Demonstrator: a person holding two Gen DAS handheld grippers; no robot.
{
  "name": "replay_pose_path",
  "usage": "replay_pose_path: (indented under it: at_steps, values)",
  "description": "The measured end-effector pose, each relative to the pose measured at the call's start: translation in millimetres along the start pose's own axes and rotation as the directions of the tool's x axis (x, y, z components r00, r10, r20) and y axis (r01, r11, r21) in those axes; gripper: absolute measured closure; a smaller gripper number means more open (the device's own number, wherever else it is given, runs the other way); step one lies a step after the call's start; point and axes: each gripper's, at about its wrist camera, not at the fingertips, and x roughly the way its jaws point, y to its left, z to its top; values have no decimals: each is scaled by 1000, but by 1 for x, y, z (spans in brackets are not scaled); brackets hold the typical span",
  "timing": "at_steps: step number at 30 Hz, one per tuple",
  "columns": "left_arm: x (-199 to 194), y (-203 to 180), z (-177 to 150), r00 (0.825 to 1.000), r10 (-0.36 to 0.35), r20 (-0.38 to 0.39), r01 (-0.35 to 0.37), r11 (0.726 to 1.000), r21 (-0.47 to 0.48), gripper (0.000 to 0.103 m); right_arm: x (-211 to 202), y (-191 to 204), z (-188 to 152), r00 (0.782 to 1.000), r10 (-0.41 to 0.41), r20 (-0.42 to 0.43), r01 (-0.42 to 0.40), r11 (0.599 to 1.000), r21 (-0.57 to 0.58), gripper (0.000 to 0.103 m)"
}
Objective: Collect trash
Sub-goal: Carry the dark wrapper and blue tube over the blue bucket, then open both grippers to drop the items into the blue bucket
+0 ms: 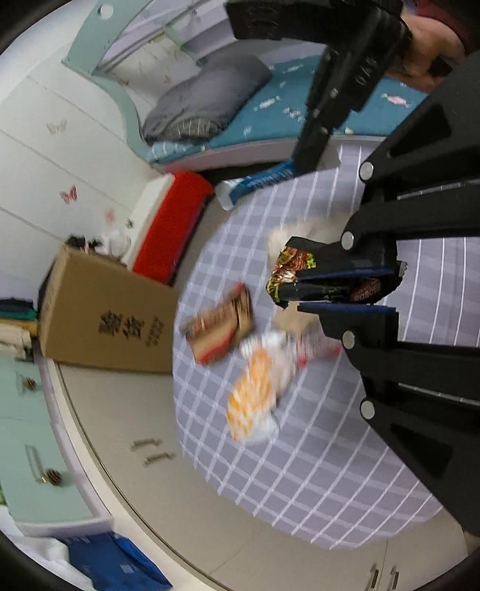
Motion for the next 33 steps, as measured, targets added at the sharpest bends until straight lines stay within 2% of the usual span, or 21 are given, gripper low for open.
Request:
replay_pose_path:
  at_steps: [3, 8, 15, 22, 26, 28, 29, 30, 33]
  values:
    - [1, -53, -3, 999, -41, 5, 41, 998, 57, 92, -39, -30, -13, 999, -21, 34, 19, 999, 46, 92]
    - [7, -131, -18, 994, -105, -11, 106, 982, 154, 92, -109, -84, -38, 989, -106, 107, 94, 989, 118, 92]
    - [21, -248, -45, 979, -196, -62, 205, 932, 299, 92, -183, -159, -86, 960, -234, 154, 191, 949, 252, 92]
    - [39, -328, -65, 976, -196, -95, 218, 892, 397, 92, -222, -211, -117, 939, -301, 165, 229, 907, 353, 92]
    - [49, -352, -63, 980, -174, -96, 198, 880, 431, 92, -231, -233, -122, 933, -313, 180, 227, 896, 381, 89]
    - [53, -362, -63, 982, -162, -96, 188, 875, 447, 92, -229, -239, -121, 927, -338, 163, 261, 893, 367, 69]
    - [55, -367, -63, 983, -157, -97, 184, 871, 455, 92, -229, -242, -122, 919, -362, 155, 286, 885, 368, 43]
    - [56, -370, -63, 984, -153, -97, 180, 867, 464, 92, -231, -246, -124, 917, -364, 166, 283, 883, 374, 39]
    - [60, -379, -63, 985, -139, -98, 169, 857, 487, 92, -234, -255, -128, 916, -366, 167, 276, 874, 399, 39]
